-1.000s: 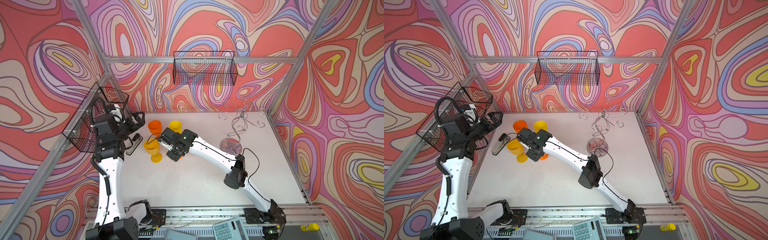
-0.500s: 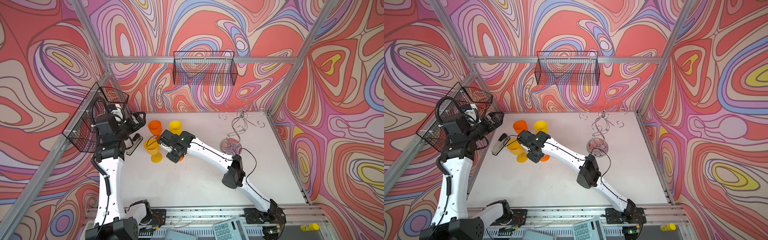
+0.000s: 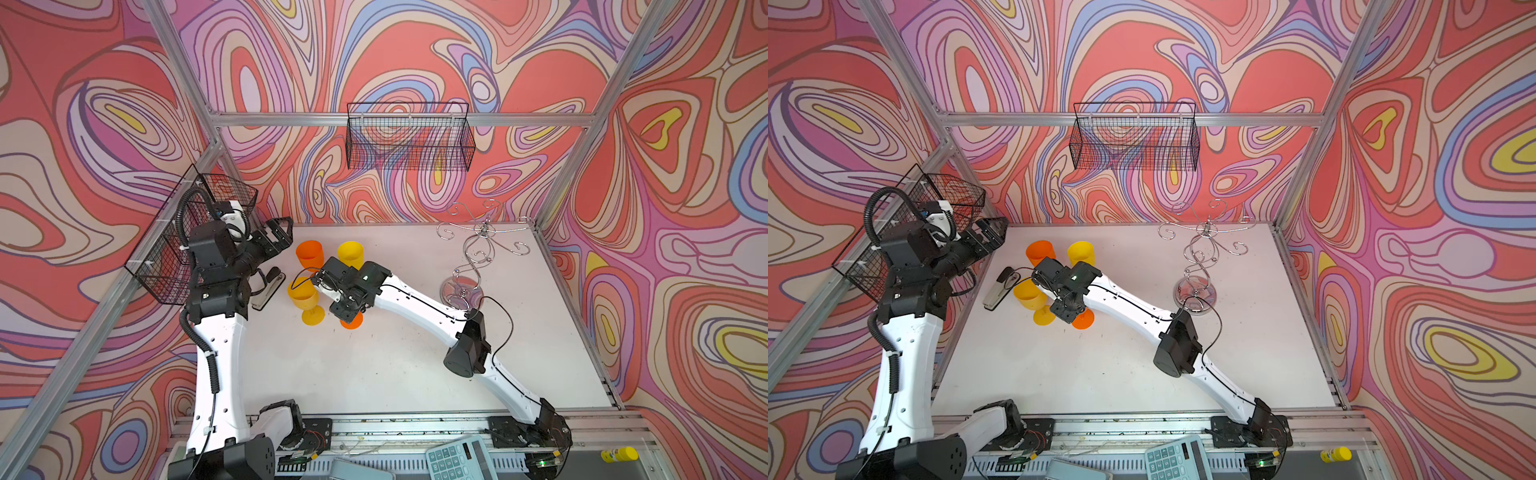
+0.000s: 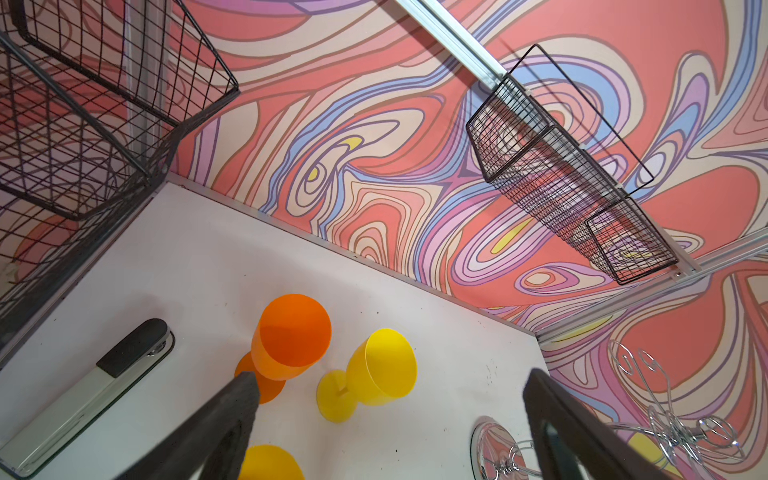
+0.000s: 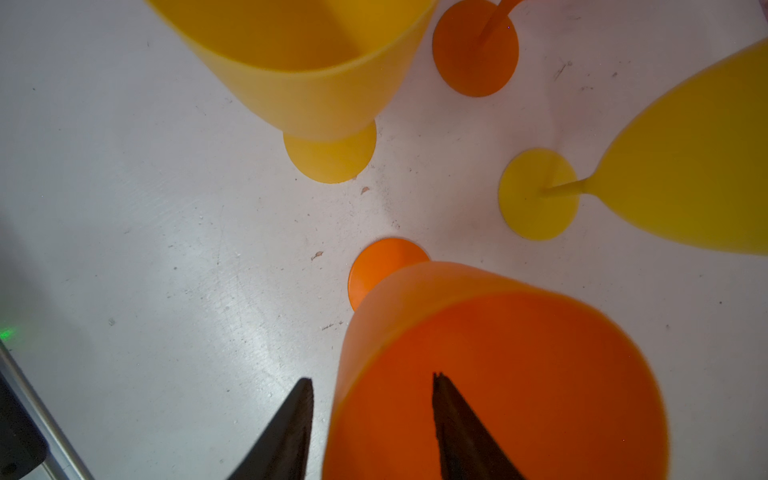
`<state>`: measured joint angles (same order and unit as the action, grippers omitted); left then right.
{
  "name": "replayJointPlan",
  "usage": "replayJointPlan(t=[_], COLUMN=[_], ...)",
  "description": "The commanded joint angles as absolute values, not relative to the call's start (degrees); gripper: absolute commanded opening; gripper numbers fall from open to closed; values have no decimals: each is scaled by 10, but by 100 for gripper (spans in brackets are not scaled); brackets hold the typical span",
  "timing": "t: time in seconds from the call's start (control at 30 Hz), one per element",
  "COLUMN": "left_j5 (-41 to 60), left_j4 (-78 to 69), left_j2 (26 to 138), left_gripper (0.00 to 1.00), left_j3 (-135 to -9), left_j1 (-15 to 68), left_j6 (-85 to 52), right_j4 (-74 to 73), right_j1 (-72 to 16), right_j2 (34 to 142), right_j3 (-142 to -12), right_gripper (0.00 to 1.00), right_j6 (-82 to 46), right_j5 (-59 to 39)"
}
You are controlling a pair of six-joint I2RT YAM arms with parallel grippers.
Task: Take the wine glass off the wine glass rack
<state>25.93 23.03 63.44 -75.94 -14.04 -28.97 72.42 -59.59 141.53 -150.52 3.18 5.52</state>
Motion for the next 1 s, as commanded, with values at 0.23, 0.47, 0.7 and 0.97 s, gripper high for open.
replayJointPlan(t=[0.23,0.47,0.7,0.97], left_j5=[247,252,243,212], left_j4=[245,258,285,322], left_j2=[636,641,629,540], left_gripper=[100,100,100,100], left_j3=[-807,-848,-895,-877], left_j1=[-111,-87,-51,-36], left_j6=[-265,-243,-214,-176], right_j4=[618,524,376,262], right_j1=[-590,-590,-591,-591], right_j2=[1309,1221,1040,770], right_j3=[-1459,-1404,-1231,-1003], right_gripper=[69,83,94,99], right_j6=[36,24,14,43], right_j5=[100,129,193,312])
